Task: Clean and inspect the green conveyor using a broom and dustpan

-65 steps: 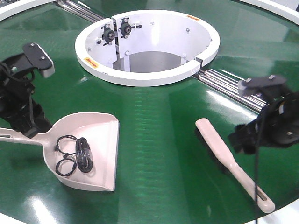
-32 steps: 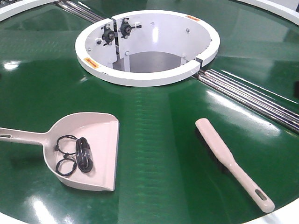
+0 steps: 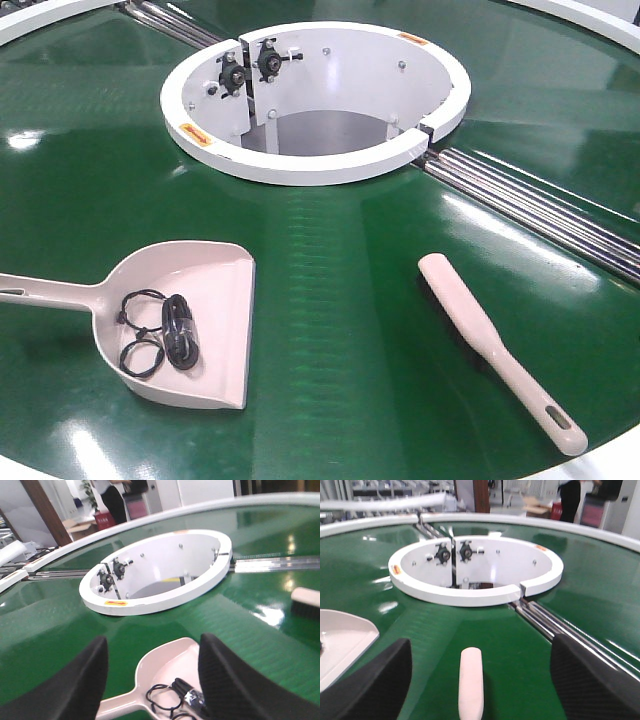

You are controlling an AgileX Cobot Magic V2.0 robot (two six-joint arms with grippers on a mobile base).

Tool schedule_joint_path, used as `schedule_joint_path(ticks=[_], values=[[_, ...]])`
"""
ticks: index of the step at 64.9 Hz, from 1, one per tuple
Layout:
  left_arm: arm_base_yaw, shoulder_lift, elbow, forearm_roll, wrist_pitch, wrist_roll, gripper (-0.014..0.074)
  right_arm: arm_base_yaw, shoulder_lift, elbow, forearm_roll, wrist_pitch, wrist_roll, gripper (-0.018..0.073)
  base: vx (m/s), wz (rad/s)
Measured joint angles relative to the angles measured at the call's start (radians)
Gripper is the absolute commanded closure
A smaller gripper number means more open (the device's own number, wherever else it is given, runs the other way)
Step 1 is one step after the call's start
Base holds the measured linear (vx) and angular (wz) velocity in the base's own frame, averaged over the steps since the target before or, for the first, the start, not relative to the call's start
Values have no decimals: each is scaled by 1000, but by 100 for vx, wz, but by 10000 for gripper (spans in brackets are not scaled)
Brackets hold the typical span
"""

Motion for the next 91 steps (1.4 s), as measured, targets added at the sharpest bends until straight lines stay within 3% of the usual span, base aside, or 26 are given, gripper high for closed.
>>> schedule_joint_path(ticks=[5, 15, 27, 33, 42, 91], values=[[0, -72, 98, -9, -68, -46, 221, 0, -61, 84, 2, -58, 0, 17, 0, 0], [-3, -124, 258, -10, -130, -65, 221, 0, -99, 195, 2, -150, 0, 17, 0, 0], [-32, -124, 312, -13, -206, -67, 223, 0, -99, 226, 2, -211, 0, 38, 0, 0], [-38, -124, 312, -14, -222, -67, 281, 0, -99, 226, 2, -216, 0, 172, 0, 0], [-38, -124, 312, -15, -225, -67, 603, 0, -99, 226, 2, -216, 0, 570, 0, 0], [-38, -124, 312, -17, -228, -67, 603, 0, -99, 226, 2, -217, 0, 568, 0, 0]])
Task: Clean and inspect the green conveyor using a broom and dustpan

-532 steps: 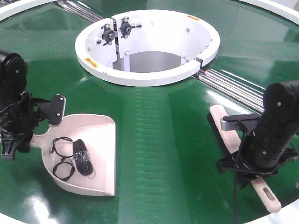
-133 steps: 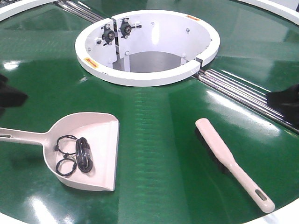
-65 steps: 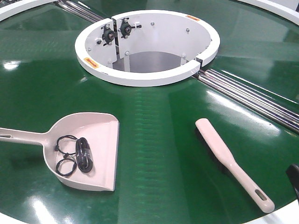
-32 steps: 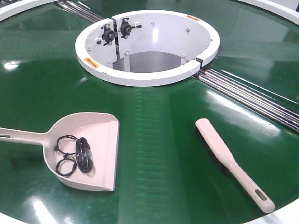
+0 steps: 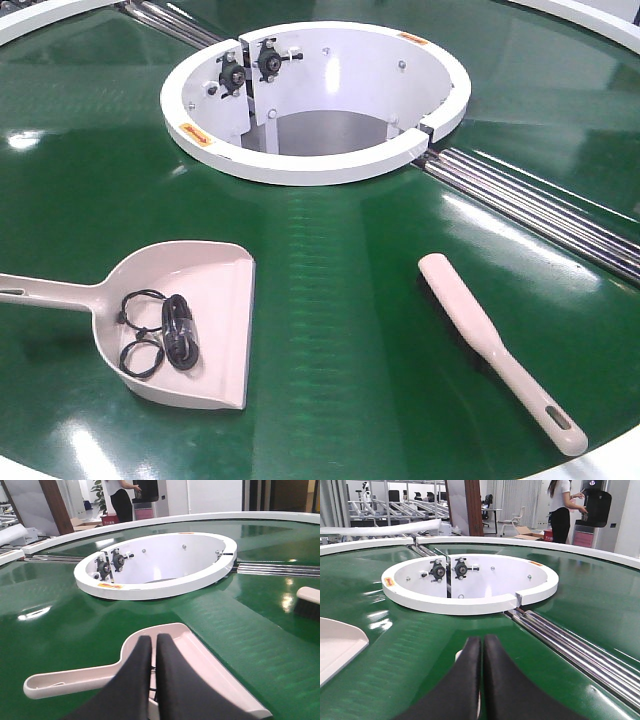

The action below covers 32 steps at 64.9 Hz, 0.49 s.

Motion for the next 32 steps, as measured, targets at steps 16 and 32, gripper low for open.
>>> schedule_joint_path(ticks=[16, 32], values=[[0, -23, 110, 194, -88, -183, 603, 0, 0, 2, 0, -1, 0, 568, 0, 0], [6, -129, 269, 425, -314, -465, 603, 0, 0, 3, 0, -1, 0, 568, 0, 0]])
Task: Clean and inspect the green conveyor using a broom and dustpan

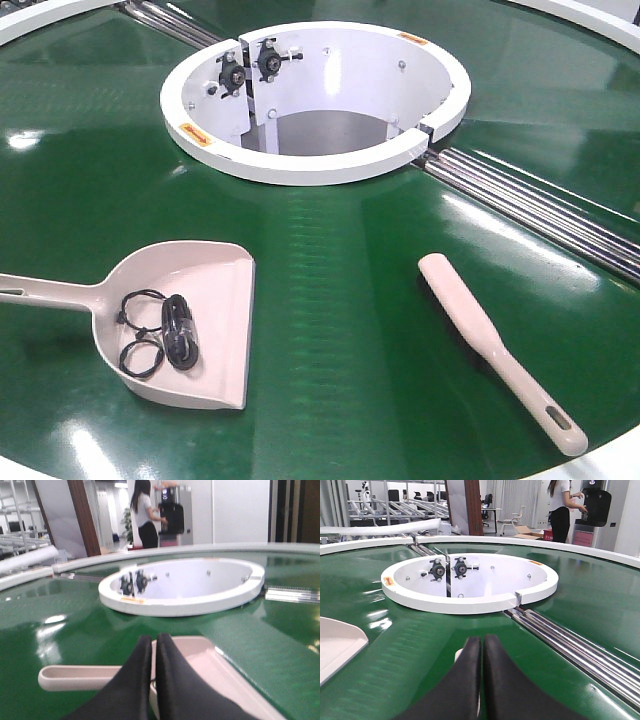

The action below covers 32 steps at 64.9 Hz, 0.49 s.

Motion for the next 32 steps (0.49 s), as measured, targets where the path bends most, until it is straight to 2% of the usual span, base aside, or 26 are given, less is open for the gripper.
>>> schedule_joint_path(ticks=[9, 22, 32], values=[[52, -19, 2, -38, 44, -5, 602, 0, 0, 1, 0, 0, 0, 568, 0, 0], [92, -20, 6, -46, 42, -13, 603, 0, 0, 1, 0, -1, 0, 568, 0, 0], [172, -20, 6, -50, 35, -13, 603, 0, 0, 1, 0, -1, 0, 568, 0, 0]])
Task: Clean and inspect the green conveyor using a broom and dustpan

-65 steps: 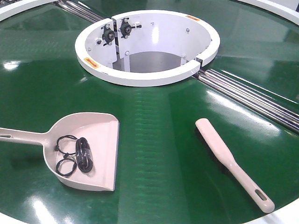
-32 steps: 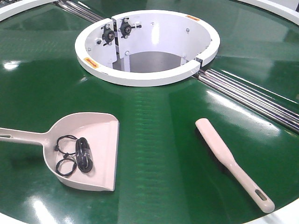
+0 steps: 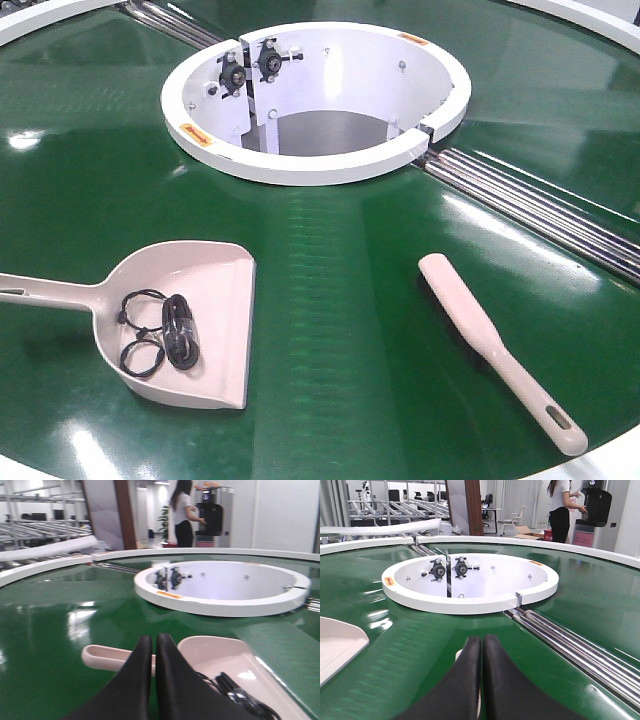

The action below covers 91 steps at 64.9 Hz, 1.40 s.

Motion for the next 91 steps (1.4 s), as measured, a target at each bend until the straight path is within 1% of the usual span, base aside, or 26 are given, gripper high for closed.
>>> schedule_joint_path(ticks=[8, 12, 60, 64, 69, 76, 81, 91], values=[[50, 0, 0, 0, 0, 0, 603, 0, 0, 0, 0, 0, 0, 568, 0, 0], [62, 0, 0, 0, 0, 0, 603, 0, 0, 0, 0, 0, 0, 568, 0, 0], [63, 0, 0, 0, -3, 0, 603, 0, 0, 0, -1, 0, 0, 568, 0, 0], [63, 0, 0, 0, -3, 0, 603, 0, 0, 0, -26, 0, -2, 568, 0, 0], [63, 0, 0, 0, -3, 0, 603, 0, 0, 0, -83, 0, -3, 568, 0, 0], [63, 0, 0, 0, -3, 0, 603, 0, 0, 0, -118, 0, -3, 568, 0, 0], [63, 0, 0, 0, -3, 0, 603, -22, 0, 0, -123, 0, -2, 568, 0, 0], [63, 0, 0, 0, -4, 0, 603, -119, -47, 74, -128, -65, 16, 568, 0, 0]])
